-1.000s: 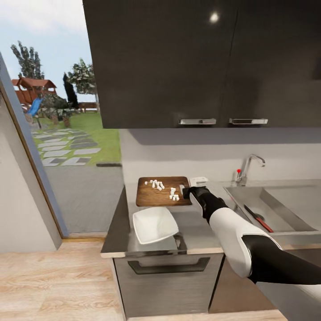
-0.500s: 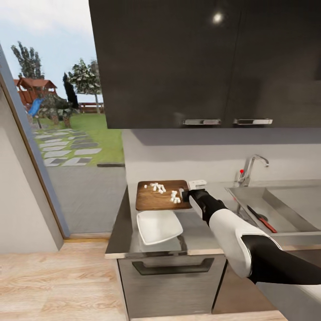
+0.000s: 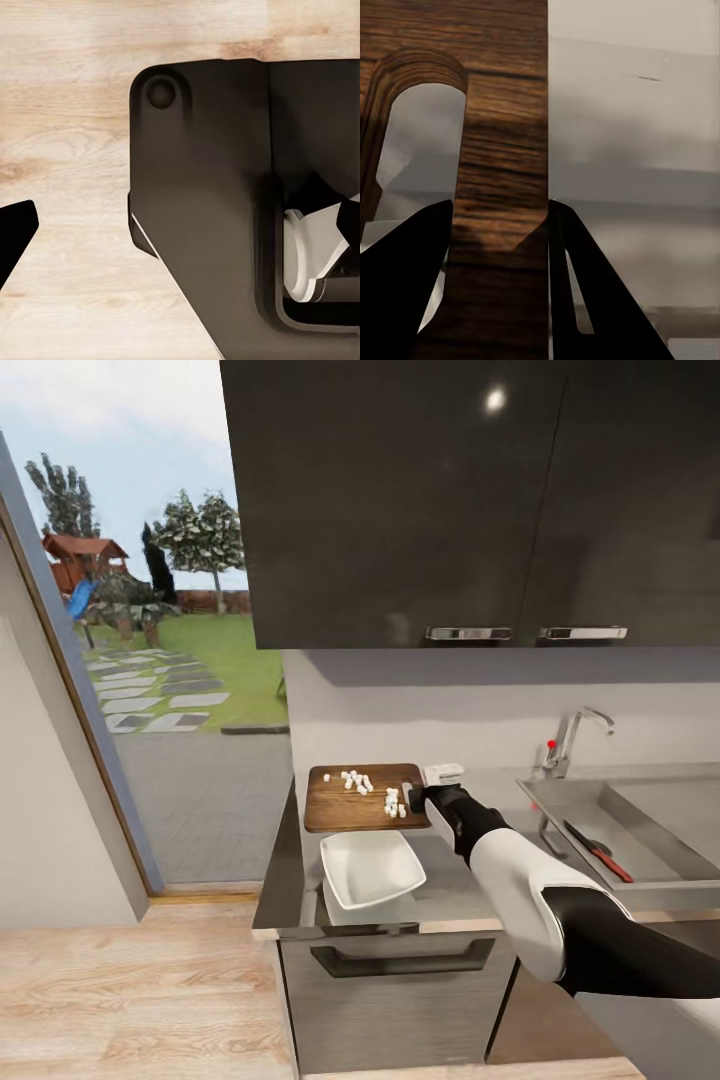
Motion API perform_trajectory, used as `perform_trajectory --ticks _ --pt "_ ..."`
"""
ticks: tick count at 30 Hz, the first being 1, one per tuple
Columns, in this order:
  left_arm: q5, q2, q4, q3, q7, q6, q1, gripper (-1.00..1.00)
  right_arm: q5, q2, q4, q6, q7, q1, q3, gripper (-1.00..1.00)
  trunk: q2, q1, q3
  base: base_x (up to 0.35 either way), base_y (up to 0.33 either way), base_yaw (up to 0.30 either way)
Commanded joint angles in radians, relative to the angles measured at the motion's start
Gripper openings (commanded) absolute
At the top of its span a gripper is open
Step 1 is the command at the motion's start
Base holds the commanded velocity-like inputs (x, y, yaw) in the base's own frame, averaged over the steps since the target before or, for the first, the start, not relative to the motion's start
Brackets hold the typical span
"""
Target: In the kitchen, take the Vidalia onion out of the sink, dice it on the chopping board with the paring knife, put the diced onion into the bowl on the countertop, then place both the paring knife and the chopping board into the sink.
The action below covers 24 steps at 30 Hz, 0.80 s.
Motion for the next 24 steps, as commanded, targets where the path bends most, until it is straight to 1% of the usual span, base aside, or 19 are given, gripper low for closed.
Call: perform_trajectory --ticks 1,12,17,24 --pt "0.008 0.001 -0.001 -0.009 0.005 -0.001 0.001 1.0 0.009 0.001 -0.002 0.005 0.001 0.0 -0.009 -1.0 -0.001 0.0 -0.001 0.0 0.0 0.0" --pt "0.008 0.001 -0.001 -0.008 0.005 -0.001 0.001 1.0 0.008 0.002 -0.002 -0.002 0.002 0.001 -0.009 -1.0 -0.001 0.0 -0.001 0.0 0.0 0.0" --pt "0.008 0.001 -0.001 -0.008 0.005 -0.001 0.0 1.0 0.008 0.0 -0.002 -0.073 0.002 0.006 -0.009 -1.0 -0.001 0.0 -0.001 0.0 0.0 0.0" --pt "0.008 0.001 -0.001 -0.009 0.005 -0.001 0.001 1.0 0.008 0.001 -0.002 -0.083 0.003 0.009 -0.009 -1.0 -0.001 0.0 -0.001 0.0 0.0 0.0"
